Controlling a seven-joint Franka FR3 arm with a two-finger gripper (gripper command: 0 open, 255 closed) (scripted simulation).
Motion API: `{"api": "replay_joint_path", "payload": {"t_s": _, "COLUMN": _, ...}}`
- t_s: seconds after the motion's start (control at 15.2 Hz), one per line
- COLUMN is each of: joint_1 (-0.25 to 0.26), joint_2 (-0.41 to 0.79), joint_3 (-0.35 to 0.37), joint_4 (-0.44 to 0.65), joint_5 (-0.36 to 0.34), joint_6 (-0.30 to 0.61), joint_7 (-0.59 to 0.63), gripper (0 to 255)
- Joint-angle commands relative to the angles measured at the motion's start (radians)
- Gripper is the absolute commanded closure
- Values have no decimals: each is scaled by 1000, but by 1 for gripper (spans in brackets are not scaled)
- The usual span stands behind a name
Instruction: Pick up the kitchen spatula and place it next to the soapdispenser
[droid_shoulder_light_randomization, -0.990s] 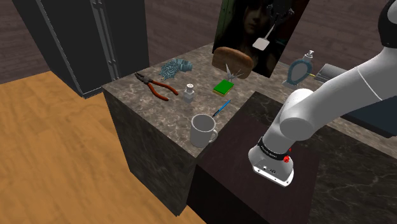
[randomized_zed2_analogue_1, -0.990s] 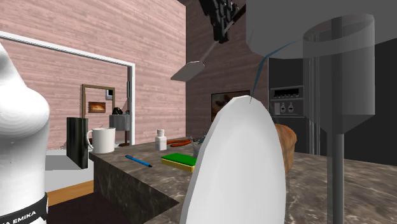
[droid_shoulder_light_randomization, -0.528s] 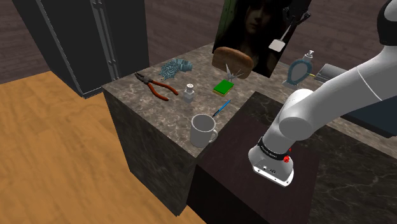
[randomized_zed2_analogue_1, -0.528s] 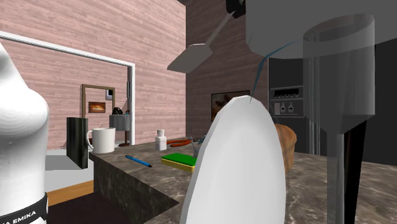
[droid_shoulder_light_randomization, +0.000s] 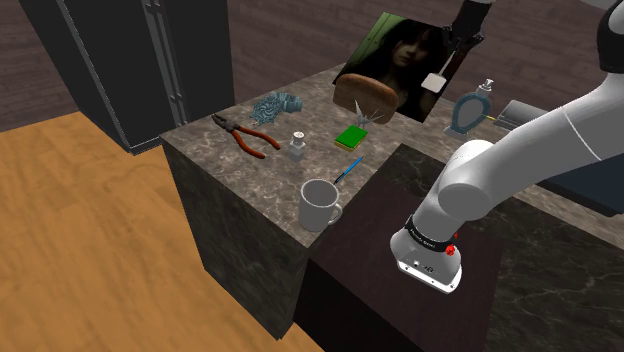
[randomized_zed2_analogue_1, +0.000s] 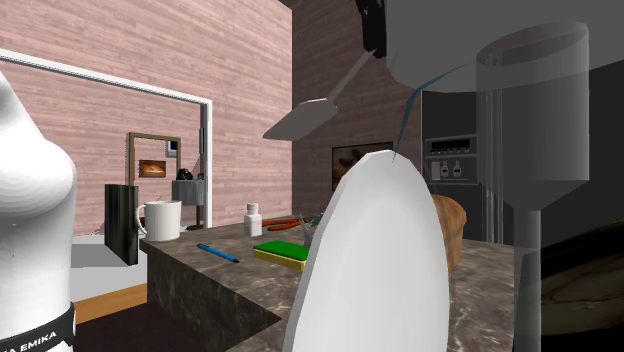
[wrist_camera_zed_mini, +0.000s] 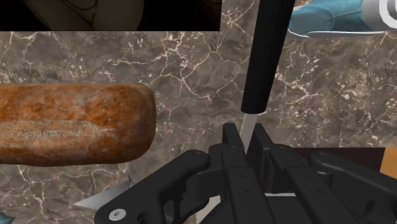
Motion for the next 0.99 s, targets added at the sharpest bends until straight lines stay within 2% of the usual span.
{"api": "replay_joint_path", "payload": {"t_s": 0.0, "joint_1": -5, "joint_2": -8, "joint_3": -3, "joint_4": -31, "joint_5": -7, "joint_6": 24, "joint_7": 5, "gripper": 255}}
{"api": "replay_joint_path", "payload": {"t_s": 0.92, "joint_1": -22, "joint_2": -31, "joint_3": -47, "joint_4": -223, "joint_5": -49, "joint_6": 199, "joint_7": 34, "gripper": 255}}
